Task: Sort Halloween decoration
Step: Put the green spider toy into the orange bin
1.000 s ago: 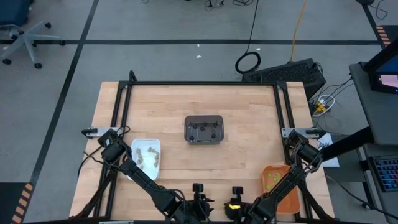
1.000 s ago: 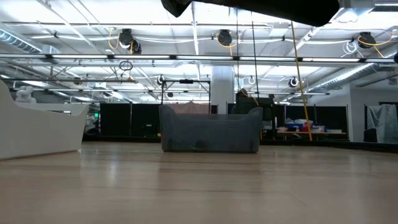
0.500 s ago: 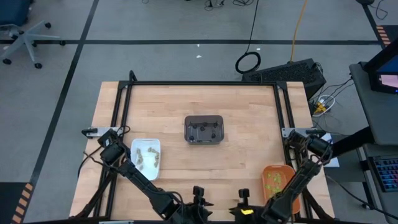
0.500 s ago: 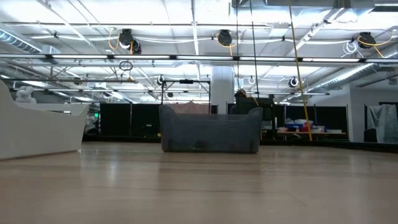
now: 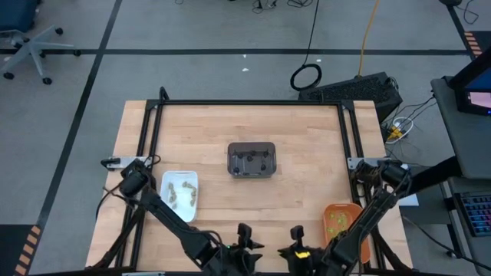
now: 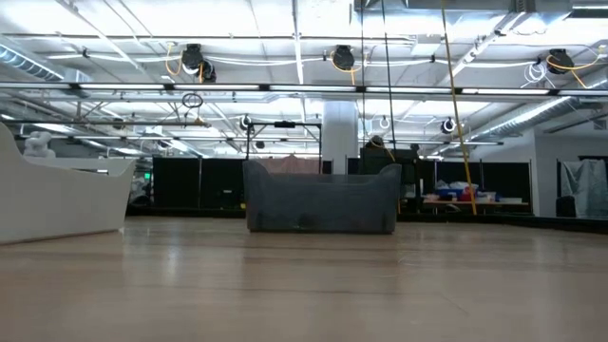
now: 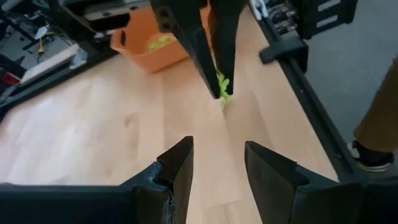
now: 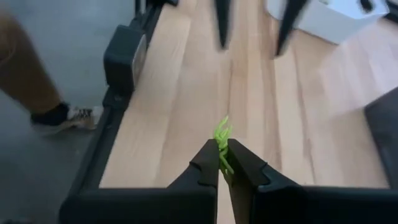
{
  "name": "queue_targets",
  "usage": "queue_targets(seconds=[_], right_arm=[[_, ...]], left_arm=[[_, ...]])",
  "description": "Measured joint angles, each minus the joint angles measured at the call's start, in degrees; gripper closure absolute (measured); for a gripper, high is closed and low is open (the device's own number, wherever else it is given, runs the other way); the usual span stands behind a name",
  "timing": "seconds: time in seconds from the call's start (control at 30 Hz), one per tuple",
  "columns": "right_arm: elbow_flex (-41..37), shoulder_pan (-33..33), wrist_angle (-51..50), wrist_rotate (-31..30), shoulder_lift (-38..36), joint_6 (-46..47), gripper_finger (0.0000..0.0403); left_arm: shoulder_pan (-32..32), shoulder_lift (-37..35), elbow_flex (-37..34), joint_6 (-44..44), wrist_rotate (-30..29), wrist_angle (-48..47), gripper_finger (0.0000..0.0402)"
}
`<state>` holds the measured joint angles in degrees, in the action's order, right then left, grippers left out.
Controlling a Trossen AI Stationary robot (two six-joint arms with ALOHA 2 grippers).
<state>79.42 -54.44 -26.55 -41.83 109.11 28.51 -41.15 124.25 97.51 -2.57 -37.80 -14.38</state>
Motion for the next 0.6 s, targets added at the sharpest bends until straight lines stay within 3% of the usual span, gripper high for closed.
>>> queue_targets(seconds=[0.23,0.6], right_arm=[[-0.52,1.48,-7.18,1.43,-5.8,-7.01,0.0402],[-20.02,4.3,11.82,2.49,-17.26,-15.75,0.0403]], left_arm=[[0.41,-5.97,-0.57,1.36,0.38,-4.05,0.0252],[3.04,-13.51,-10.98,1.79,0.44,1.28,0.0252]])
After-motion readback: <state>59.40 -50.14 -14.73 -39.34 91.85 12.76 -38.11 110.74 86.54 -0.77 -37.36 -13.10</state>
